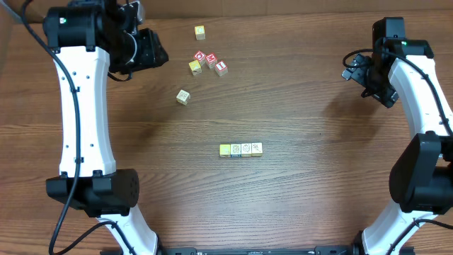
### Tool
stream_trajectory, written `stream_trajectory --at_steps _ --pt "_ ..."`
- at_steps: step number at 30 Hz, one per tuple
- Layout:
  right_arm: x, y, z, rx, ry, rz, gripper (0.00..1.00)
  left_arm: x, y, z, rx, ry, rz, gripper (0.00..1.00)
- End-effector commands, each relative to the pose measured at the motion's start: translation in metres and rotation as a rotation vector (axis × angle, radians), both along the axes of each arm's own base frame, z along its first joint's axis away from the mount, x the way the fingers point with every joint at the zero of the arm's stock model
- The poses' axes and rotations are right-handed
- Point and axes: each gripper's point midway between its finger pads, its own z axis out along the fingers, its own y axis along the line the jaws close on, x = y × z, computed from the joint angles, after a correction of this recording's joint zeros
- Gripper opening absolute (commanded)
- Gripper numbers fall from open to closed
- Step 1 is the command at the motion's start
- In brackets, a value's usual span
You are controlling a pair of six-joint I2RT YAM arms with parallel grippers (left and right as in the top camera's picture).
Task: Flip 5 blocks
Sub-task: 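Move the left gripper over the green B block near the cluster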
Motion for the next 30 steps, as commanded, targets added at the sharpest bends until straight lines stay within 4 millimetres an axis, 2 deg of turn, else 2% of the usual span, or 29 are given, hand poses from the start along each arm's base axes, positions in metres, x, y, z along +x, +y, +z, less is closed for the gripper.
stream_trajectory --at_steps 1,5,6,7,8,10,11,16,19,21,22,23,24,26,27,30 --pt "0.004 -0.002 0.012 -0.014 -0.033 0.001 1.0 0.002 -0.021 -0.008 -0.012 0.021 -0.028 0.04" --pt "0.004 -0.002 0.012 -0.014 -0.034 0.001 1.0 0.005 -0.031 -0.02 0.074 0.033 -0.054 0.04" --pt "0.004 -0.002 0.012 -0.014 -0.033 0.001 1.0 0.006 -0.035 -0.023 0.091 0.036 -0.063 0.06" --pt "0.004 -0.002 0.012 -0.014 -0.033 0.001 1.0 0.008 -0.039 -0.027 0.103 0.038 -0.073 0.15" --pt "0.004 -0.002 0.012 -0.014 -0.034 0.001 1.0 0.01 -0.044 -0.029 0.109 0.036 -0.082 0.33" --pt "0.004 -0.002 0.012 -0.014 -0.034 0.001 1.0 0.013 -0.052 -0.035 0.109 0.041 -0.1 0.89" --pt "0.004 -0.002 0.012 -0.014 -0.033 0.001 1.0 0.013 -0.056 -0.038 0.11 0.046 -0.108 1.0" --pt "0.004 -0.002 0.012 -0.014 -0.033 0.001 1.0 0.019 -0.063 -0.046 0.117 0.047 -0.129 1.0" --pt "0.004 -0.002 0.012 -0.014 -0.033 0.001 1.0 0.023 -0.058 -0.064 0.151 0.091 -0.12 0.65" --pt "0.004 -0.002 0.012 -0.014 -0.034 0.001 1.0 0.024 -0.054 -0.081 0.183 0.139 -0.116 0.35" --pt "0.004 -0.002 0.012 -0.014 -0.034 0.001 1.0 0.025 -0.052 -0.092 0.196 0.17 -0.115 0.26" --pt "0.004 -0.002 0.012 -0.014 -0.034 0.001 1.0 0.025 -0.052 -0.102 0.199 0.194 -0.117 0.24" --pt "0.004 -0.002 0.012 -0.014 -0.034 0.001 1.0 0.026 -0.052 -0.114 0.202 0.224 -0.119 0.27" --pt "0.004 -0.002 0.012 -0.014 -0.034 0.001 1.0 0.028 -0.052 -0.135 0.209 0.274 -0.123 0.51" --pt "0.004 -0.002 0.012 -0.014 -0.033 0.001 1.0 0.028 -0.052 -0.147 0.212 0.302 -0.125 0.59" --pt "0.004 -0.002 0.012 -0.014 -0.033 0.001 1.0 0.029 -0.052 -0.176 0.22 0.366 -0.129 0.7"
